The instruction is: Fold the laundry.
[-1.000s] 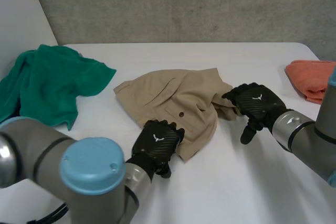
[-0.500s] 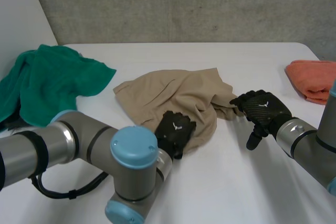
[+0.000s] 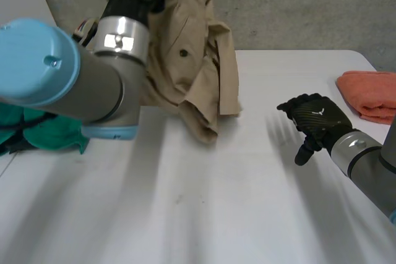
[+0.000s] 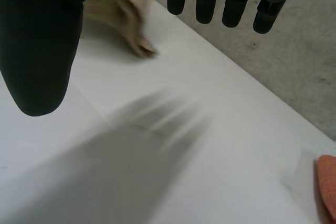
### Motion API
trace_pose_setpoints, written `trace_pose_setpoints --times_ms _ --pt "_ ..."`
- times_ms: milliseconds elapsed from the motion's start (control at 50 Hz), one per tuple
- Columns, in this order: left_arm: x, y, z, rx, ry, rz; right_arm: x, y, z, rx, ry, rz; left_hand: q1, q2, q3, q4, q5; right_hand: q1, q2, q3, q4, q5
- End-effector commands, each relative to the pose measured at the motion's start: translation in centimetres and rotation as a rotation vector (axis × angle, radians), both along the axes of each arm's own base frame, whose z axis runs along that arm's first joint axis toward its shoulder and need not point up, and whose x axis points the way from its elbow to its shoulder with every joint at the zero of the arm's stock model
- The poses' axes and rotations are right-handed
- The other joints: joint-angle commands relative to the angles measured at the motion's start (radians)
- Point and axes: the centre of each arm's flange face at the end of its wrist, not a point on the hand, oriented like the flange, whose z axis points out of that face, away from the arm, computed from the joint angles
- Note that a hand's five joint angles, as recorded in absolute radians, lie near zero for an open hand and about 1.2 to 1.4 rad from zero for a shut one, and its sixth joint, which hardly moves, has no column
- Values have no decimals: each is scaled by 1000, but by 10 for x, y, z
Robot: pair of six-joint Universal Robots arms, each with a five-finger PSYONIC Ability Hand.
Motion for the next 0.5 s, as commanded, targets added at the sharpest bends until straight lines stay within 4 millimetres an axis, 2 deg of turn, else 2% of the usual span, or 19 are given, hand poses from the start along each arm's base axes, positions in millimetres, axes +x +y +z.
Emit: trace_pose_setpoints --times_ms 20,60,80,140,160,220,240,280,360,400,440,500 --pt "-54 18 -19 12 -16 -172 -8 -8 1 -37 10 -74 266 202 207 201 239 -55 -37 -32 -34 -43" --pt "-70 28 -36 57 -43 -244 -13 -13 3 -53 12 -103 266 202 207 201 239 -55 -37 -32 -34 -43" --pt "-85 40 -56 105 -78 -335 -17 -17 3 -66 13 -126 266 202 207 201 239 -55 -37 -32 -34 -43" --pt "-104 59 -86 183 -132 -496 -24 -24 4 -89 13 -166 266 202 207 201 239 -55 -37 -32 -34 -43" --pt "-111 69 -103 236 -158 -599 -26 -26 5 -94 13 -177 266 202 207 201 239 -55 -37 -32 -34 -43" --pt "-116 81 -120 311 -177 -720 -34 -32 7 -105 15 -210 -251 -315 -311 -317 -278 -55 -37 -32 -34 -43" --pt "-118 86 -125 346 -178 -776 -36 -34 7 -106 15 -218 -555 -619 -615 -621 -582 -55 -37 -32 -34 -43" --pt "-117 90 -128 375 -174 -802 -39 -37 9 -112 14 -230 -707 -772 -767 -773 -735 -55 -37 -32 -34 -43" --pt "-114 89 -116 368 -153 -798 -43 -40 10 -117 15 -241 -728 -793 -788 -794 -756 -55 -37 -32 -34 -43" --pt "-104 84 -88 323 -114 -763 -43 -41 11 -122 14 -241 -731 -796 -791 -797 -759 -55 -37 -32 -34 -43" --pt "-81 70 -52 282 -63 -675 -42 -41 13 -127 16 -236 -731 -796 -791 -797 -759 -55 -37 -32 -34 -43" --pt "-57 62 -27 256 -36 -615 -40 -41 22 -152 12 -224 -737 -802 -797 -803 -765 -55 -37 -32 -34 -43"
